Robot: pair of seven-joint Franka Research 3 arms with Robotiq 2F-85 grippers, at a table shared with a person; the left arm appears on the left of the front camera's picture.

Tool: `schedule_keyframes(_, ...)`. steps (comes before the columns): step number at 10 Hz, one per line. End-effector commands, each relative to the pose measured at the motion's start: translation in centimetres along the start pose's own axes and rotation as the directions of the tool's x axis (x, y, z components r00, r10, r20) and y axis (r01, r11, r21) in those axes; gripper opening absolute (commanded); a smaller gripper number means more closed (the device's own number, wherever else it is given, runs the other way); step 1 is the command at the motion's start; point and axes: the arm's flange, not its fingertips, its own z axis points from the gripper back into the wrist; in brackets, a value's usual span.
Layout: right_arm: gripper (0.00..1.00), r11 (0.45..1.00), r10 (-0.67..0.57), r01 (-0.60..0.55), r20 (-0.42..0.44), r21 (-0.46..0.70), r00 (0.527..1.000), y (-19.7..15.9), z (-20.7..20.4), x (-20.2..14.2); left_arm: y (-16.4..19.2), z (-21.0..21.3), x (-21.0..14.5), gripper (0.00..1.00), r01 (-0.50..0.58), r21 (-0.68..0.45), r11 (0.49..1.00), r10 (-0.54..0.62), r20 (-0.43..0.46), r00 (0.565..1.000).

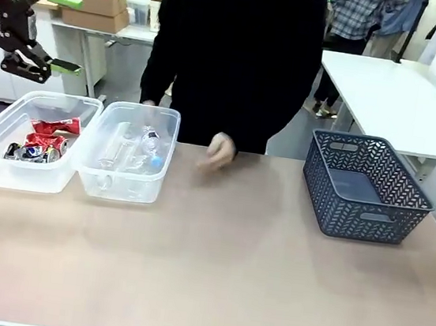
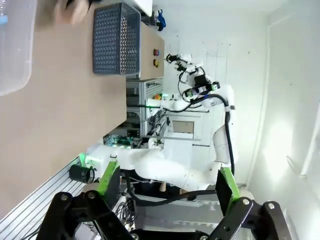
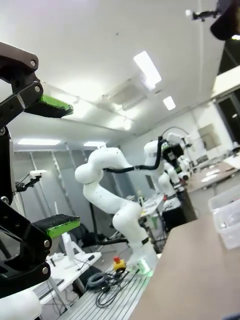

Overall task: Sort the waste into each basket.
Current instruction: Release the Organizing box you were holding.

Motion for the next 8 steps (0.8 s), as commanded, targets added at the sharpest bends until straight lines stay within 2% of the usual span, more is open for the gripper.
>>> schedule_keyframes(1, 1.0, 0.995, 0.064, -0.068, -0.058, -0.067, 0.996, 1.16, -0.26, -1.49, -2.25, -0.93, 0.29, 1.0, 0.068, 0.006, 0.998, -0.067, -0.048, 0.997)
schedule_keyframes(8, 1.0, 0.995, 0.064, -0.068, -0.058, -0.067, 0.996, 1.16, -0.26, -1.49, -2.25, -0.93, 0.29, 1.0, 0.068, 0.006, 0.998, -0.067, -0.048, 0.997)
